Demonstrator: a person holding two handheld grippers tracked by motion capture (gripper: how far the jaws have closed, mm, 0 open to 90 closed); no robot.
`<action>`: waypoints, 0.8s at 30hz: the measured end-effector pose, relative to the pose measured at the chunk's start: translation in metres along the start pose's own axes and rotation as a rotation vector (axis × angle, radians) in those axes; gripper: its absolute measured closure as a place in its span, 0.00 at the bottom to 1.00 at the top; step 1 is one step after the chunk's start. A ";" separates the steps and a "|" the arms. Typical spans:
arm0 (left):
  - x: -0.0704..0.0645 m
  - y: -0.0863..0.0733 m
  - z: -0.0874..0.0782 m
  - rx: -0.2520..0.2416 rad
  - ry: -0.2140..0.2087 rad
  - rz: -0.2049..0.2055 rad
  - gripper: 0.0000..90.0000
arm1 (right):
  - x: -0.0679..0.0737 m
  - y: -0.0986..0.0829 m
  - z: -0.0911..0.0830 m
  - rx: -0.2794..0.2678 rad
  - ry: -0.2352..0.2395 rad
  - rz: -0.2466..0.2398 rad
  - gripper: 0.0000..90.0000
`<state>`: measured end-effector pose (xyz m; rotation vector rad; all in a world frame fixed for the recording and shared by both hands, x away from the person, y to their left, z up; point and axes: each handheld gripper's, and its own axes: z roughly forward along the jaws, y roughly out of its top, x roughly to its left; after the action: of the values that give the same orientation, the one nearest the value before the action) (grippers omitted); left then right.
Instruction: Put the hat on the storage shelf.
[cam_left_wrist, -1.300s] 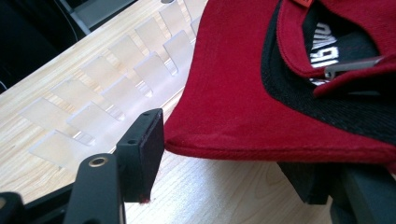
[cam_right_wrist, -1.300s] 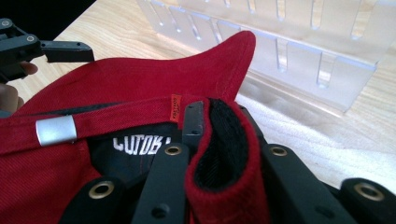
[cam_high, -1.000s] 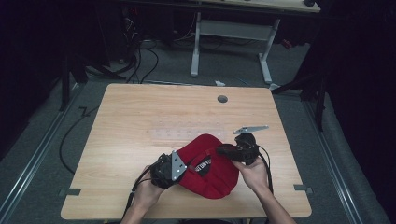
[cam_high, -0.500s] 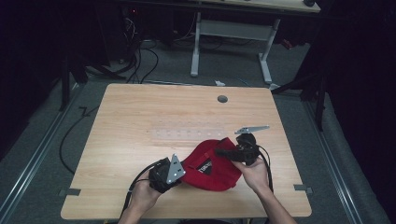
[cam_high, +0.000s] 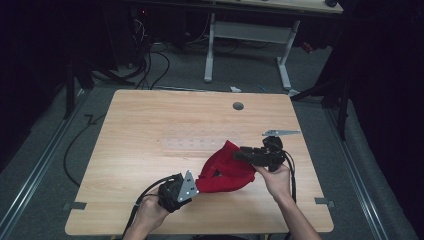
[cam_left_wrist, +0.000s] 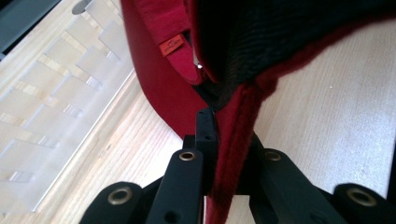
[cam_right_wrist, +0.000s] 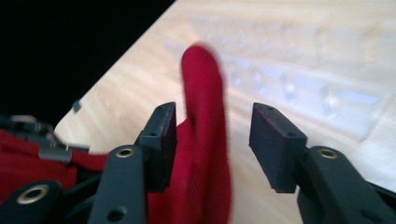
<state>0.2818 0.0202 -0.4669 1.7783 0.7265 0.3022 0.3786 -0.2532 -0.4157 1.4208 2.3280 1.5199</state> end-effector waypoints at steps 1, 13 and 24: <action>0.001 0.001 0.000 0.000 0.002 -0.007 0.95 | -0.001 0.003 -0.005 -0.028 -0.005 -0.001 0.54; 0.021 0.009 -0.012 -0.065 0.051 -0.105 0.95 | -0.016 -0.002 -0.031 -0.181 -0.082 -0.011 0.48; 0.047 0.022 -0.016 -0.145 0.052 -0.232 0.94 | -0.040 -0.052 0.020 0.000 -0.280 -0.083 0.47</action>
<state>0.3168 0.0570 -0.4481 1.5378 0.9163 0.2396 0.3766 -0.2719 -0.4813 1.4122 2.1895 1.2117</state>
